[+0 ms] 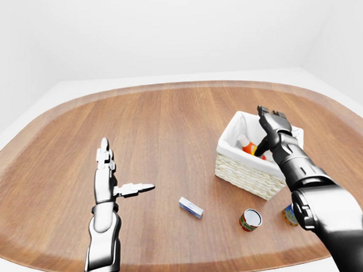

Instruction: Pick up the ketchup, and put it in the basket.

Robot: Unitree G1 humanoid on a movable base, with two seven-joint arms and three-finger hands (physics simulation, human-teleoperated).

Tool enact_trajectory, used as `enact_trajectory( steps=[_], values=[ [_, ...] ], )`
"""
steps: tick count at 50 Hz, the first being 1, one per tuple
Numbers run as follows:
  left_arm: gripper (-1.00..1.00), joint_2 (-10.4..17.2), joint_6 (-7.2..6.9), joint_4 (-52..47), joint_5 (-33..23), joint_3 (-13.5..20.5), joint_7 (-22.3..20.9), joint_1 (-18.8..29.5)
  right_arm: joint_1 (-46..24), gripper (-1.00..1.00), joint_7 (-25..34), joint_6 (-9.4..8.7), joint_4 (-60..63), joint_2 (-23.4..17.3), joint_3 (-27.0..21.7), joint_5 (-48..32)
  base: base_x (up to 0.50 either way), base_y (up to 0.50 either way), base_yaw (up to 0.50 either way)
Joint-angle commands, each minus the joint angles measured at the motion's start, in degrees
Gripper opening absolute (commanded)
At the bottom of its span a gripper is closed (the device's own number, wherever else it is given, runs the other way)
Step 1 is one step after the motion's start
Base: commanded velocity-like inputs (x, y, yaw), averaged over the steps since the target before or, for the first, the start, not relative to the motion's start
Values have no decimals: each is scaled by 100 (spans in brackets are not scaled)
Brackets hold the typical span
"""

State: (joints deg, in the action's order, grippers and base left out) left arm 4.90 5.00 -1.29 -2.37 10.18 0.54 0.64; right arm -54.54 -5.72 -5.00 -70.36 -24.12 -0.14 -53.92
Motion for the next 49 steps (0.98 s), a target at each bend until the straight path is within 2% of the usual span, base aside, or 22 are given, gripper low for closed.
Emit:
enact_trajectory(
  steps=[1, 11, 24, 36, 42, 49],
  values=[
    [100, -1, 0, -11, -7, 1, -9, -5, -48, 100, -115, 0, 128, -33, -3, -7, 0, 0, 0],
    [100, -8, 0, -43, -12, -3, -15, -22, -117, 100, 83, 0, 420, -136, -73, 10, 0, 0, 0],
    [100, -21, 0, -50, -33, -17, -11, -39, 23, 100, 922, 0, 2006, -349, -343, -139, 0, 0, 0],
    [100, -23, 0, -23, -29, -26, -18, -39, 115, 100, 1376, 0, 3192, -417, -604, -198, 0, 0, 0],
    [100, -22, 0, -17, -34, -32, -22, -38, 269, 100, 1888, 0, 4423, -384, -760, -158, 0, 0, 0],
    [100, -32, 0, -41, -47, -44, -31, -56, 712, 100, 2956, 0, 6391, -177, -851, -230, 0, 0, 0]
  ],
)
